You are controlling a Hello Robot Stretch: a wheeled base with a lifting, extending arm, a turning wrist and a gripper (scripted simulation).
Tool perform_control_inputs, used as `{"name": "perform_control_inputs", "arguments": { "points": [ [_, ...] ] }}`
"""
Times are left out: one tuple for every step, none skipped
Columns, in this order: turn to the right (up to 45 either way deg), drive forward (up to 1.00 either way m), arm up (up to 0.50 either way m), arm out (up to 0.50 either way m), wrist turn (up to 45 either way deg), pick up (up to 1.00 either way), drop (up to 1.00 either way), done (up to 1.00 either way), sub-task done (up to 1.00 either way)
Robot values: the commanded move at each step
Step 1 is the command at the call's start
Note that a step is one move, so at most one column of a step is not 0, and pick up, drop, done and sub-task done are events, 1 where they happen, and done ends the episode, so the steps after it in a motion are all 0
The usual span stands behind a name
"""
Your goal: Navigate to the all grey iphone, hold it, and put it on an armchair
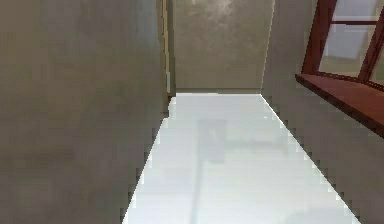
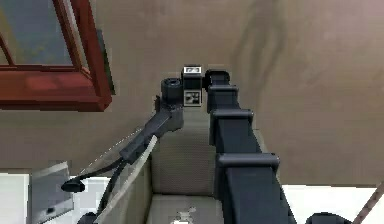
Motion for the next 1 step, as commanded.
{"name": "perform_control_inputs", "arguments": {
  "points": [
    [0.0,0.0,0.0,0.0,45.0,0.0,0.0,0.0,0.0]
  ]
}}
